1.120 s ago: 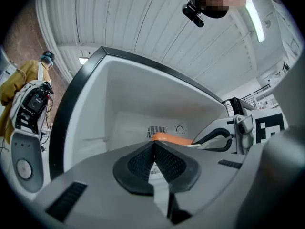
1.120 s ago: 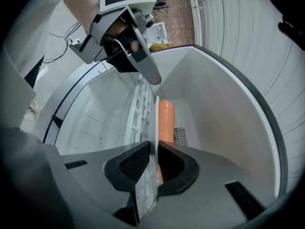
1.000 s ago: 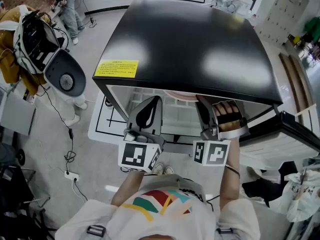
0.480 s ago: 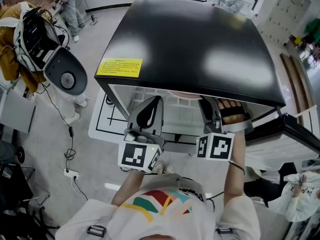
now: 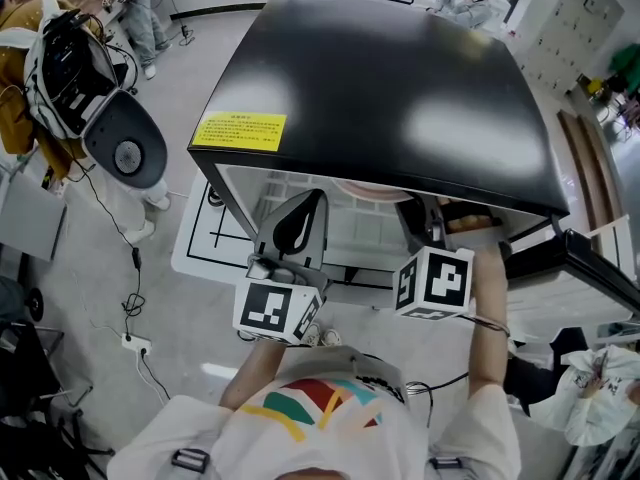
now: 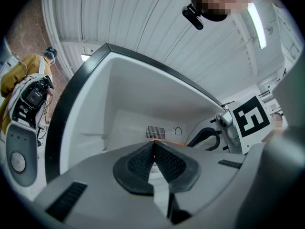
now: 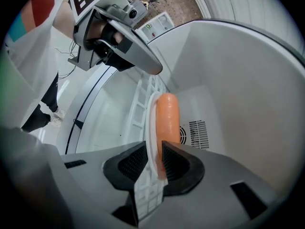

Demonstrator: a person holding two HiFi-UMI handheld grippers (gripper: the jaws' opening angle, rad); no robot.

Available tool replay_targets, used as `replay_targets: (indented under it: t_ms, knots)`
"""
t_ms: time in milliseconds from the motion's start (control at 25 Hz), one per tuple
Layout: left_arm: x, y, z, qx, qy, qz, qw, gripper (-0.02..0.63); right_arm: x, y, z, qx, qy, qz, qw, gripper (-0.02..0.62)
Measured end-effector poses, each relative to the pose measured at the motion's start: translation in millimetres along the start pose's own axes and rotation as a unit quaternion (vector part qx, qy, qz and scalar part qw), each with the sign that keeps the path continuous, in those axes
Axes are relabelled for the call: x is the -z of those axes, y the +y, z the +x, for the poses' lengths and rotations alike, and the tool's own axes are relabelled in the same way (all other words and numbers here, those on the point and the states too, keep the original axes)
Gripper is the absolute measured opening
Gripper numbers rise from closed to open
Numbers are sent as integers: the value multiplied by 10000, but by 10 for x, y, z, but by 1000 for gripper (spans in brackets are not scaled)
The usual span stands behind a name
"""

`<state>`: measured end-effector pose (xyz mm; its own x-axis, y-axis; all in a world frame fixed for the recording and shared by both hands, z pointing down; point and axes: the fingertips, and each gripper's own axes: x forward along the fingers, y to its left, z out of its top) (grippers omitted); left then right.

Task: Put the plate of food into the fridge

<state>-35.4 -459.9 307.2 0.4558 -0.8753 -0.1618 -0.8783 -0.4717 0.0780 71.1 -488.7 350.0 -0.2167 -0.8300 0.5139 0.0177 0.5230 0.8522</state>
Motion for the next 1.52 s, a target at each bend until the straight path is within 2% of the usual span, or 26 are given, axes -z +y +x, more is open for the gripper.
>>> replay_targets:
  t_ms: [160, 400, 560, 720, 1240, 1520]
  knots:
    - [-30, -8, -5, 43, -31, -32, 10000, 8, -38, -11, -44, -19, -51, -100, 9999, 86]
    - [-42, -57, 3, 213, -13, -122, 9997, 8, -96, 73, -137, -774, -196, 105, 9968, 86]
    - [-52, -145, 34, 302, -47, -129, 9995, 8, -74, 97, -180, -1059, -253, 308, 9936, 86]
    - [-38, -147, 44, 337, -53, -132, 9993, 8, -105, 161, -218, -1335, -521, 451, 9887, 86]
    - [2, -208, 18, 367, -40, -170, 9992, 8, -41, 184, -207, -1744, -741, 787, 9787, 89]
    - [-15, -213, -25, 385, -33, -162, 9991, 8, -67, 170, -227, -1545, -751, 684, 9828, 101]
